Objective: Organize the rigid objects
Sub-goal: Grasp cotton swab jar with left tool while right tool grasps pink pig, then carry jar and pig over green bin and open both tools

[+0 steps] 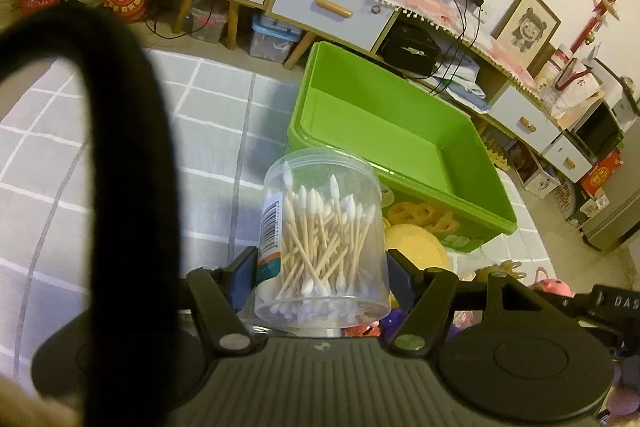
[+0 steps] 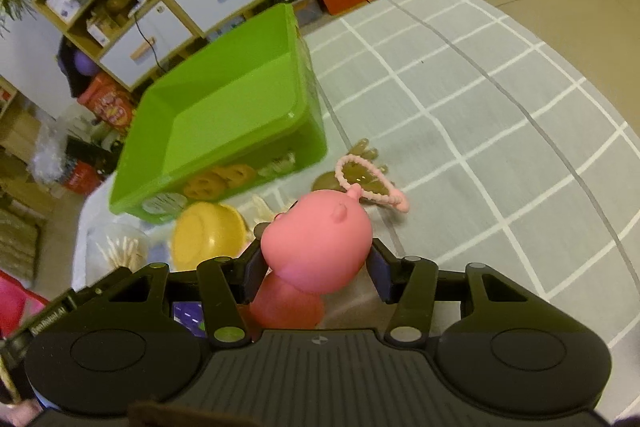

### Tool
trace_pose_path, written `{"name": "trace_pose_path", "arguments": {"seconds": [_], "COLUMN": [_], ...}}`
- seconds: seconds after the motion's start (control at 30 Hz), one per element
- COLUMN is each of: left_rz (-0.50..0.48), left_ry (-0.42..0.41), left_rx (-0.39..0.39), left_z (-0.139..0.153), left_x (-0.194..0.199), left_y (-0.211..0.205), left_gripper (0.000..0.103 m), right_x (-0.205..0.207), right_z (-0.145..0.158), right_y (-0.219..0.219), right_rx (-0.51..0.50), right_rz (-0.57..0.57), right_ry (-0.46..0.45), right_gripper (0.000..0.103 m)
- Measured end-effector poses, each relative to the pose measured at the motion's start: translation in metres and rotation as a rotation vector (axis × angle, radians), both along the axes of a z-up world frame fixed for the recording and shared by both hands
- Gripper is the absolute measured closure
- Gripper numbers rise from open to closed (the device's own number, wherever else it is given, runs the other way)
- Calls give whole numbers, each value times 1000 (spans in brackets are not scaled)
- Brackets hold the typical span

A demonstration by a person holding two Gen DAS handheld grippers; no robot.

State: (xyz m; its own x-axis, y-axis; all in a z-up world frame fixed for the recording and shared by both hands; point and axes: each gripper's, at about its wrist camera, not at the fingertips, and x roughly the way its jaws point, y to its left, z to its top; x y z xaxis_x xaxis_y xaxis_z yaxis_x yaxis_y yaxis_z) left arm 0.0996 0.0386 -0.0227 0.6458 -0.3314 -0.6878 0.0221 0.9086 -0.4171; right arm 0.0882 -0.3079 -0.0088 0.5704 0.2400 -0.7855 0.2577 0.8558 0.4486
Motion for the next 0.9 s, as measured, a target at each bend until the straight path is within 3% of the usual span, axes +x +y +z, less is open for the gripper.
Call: {"name": "trace_pose_path", "arguments": {"seconds": [0.2,0.3,0.4,0.57,0.67,0.9], "left_rz": [-2,2,8,31,28,-12], "left_ry": [-5,-29,-49,-71,-93,-118], "left_rx": [-9,-6,-19,-90,-128,-111], "left_z": [15,26,34,43,45,26], "left_x": [4,10,20,47,64,97], "left_y": [0,0,-1,-4,-10,-35], "left_gripper": [63,63,63,63,63,63], "right_x": [12,23,36,60,74,96], "right_z": [13,21,31,34,34,20], "right_y": [2,5,5,-6,-11,-1], "right_rx": [111,114,94,172,190,153], "right_rz": [1,12,9,-25,-39,-13], "right_ry": [-1,-7,-49,-122,-160,-210], "right_gripper": [46,46,46,46,46,46]}}
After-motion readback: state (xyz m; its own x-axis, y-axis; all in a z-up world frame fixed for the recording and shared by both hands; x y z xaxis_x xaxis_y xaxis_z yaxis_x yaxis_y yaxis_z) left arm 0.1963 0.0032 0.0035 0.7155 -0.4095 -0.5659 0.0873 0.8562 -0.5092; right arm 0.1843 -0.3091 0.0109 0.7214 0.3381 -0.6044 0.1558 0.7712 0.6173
